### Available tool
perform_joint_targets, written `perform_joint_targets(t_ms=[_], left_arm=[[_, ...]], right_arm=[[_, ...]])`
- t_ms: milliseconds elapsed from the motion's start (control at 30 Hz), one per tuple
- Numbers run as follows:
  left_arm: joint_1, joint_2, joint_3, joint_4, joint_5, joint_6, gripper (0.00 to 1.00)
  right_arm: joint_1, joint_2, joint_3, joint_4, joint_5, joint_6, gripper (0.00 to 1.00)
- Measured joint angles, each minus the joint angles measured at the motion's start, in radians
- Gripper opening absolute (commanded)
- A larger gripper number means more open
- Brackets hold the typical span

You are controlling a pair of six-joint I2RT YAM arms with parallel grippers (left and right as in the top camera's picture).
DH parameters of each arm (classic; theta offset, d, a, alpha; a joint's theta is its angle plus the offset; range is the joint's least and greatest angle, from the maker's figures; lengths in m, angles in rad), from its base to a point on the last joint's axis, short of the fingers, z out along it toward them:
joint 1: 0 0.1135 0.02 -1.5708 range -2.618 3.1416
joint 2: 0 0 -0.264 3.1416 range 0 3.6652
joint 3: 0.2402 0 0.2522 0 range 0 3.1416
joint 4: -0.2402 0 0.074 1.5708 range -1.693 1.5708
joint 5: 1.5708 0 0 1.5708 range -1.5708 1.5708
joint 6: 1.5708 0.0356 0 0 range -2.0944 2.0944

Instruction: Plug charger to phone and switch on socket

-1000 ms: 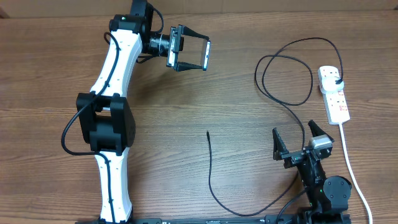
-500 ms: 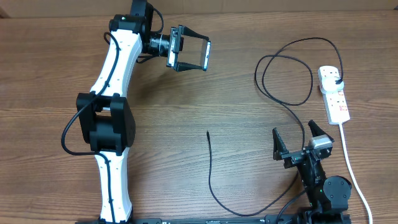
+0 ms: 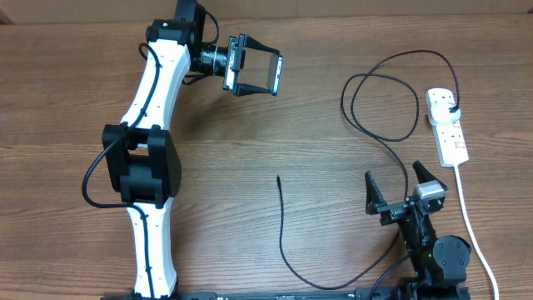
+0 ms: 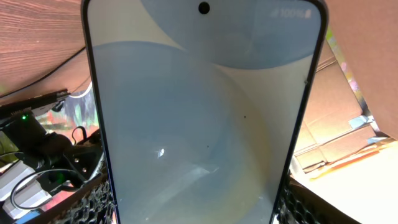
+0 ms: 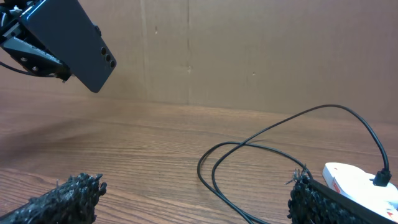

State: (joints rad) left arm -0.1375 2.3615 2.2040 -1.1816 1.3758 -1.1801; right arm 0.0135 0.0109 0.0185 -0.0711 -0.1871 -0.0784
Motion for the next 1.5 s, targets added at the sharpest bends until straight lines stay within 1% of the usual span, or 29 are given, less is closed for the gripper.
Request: perform_joint_targets(t_ms=[733, 800, 1000, 1167, 1267, 1333, 1500], left_arm=[[0.0, 0.0, 0.0, 0.001, -0.001, 0.0, 0.04], [0.0, 0.0, 0.0, 0.0, -0.001, 0.0, 0.04], [0.0, 0.0, 0.0, 0.003, -0.003, 0.0, 0.04], [0.0, 0.0, 0.0, 0.004, -0.02, 0.0, 0.04], [0.0, 0.0, 0.0, 0.003, -0.061, 0.0, 0.04], [0.0, 0.0, 0.0, 0.004, -0.101, 0.0, 0.04], [0.0, 0.0, 0.0, 0.004, -0.195, 0.0, 0.04]], right_arm=[[0.0, 0.0, 0.0, 0.017, -0.006, 0.01, 1.0], [0.0, 0.0, 0.0, 0.037, -0.009, 0.038, 1.0], [0.0, 0.0, 0.0, 0.048, -0.019, 0.184, 1.0], [0.0, 0.0, 0.003, 0.038, -0.053, 0.244, 1.0], [0.0, 0.006, 0.041, -0.025, -0.067, 0.274, 1.0], [0.0, 0.029, 0.107, -0.063, -0.072, 0.29, 1.0], [0.0, 0.166, 0.286, -0.117, -0.078, 0.303, 1.0]])
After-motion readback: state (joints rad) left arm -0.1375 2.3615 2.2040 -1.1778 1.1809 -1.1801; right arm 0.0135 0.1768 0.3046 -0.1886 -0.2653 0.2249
